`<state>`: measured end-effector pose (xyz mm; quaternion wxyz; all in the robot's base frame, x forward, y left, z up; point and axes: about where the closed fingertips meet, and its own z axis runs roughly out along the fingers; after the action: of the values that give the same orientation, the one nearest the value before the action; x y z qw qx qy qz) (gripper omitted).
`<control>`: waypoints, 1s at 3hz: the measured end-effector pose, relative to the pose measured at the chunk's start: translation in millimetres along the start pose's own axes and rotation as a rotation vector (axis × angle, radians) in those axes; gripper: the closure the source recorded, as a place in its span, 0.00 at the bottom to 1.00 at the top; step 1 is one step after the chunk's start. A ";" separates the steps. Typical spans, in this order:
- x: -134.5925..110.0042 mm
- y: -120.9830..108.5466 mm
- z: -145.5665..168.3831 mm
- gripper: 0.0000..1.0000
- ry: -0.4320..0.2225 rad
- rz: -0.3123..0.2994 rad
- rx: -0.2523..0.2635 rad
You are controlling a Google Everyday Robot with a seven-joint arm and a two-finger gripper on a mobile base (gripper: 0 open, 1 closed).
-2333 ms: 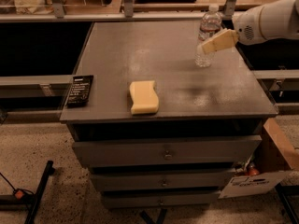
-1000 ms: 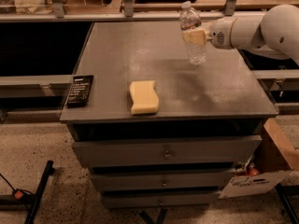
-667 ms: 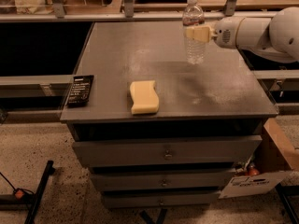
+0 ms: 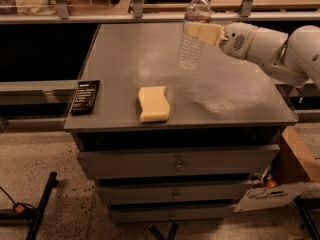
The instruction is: Move water bottle near sponge
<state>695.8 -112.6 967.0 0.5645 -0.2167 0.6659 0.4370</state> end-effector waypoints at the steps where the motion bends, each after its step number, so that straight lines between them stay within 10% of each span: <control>1: 7.3 42.4 18.4 1.00 -0.015 -0.065 -0.089; 3: 33.6 75.3 46.7 1.00 0.048 -0.285 -0.063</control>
Offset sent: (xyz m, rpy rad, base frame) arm -0.0528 0.0988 0.0059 -0.1951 -0.3070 0.1004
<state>654.2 -27.7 961.7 0.5976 -0.3369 0.6278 0.3677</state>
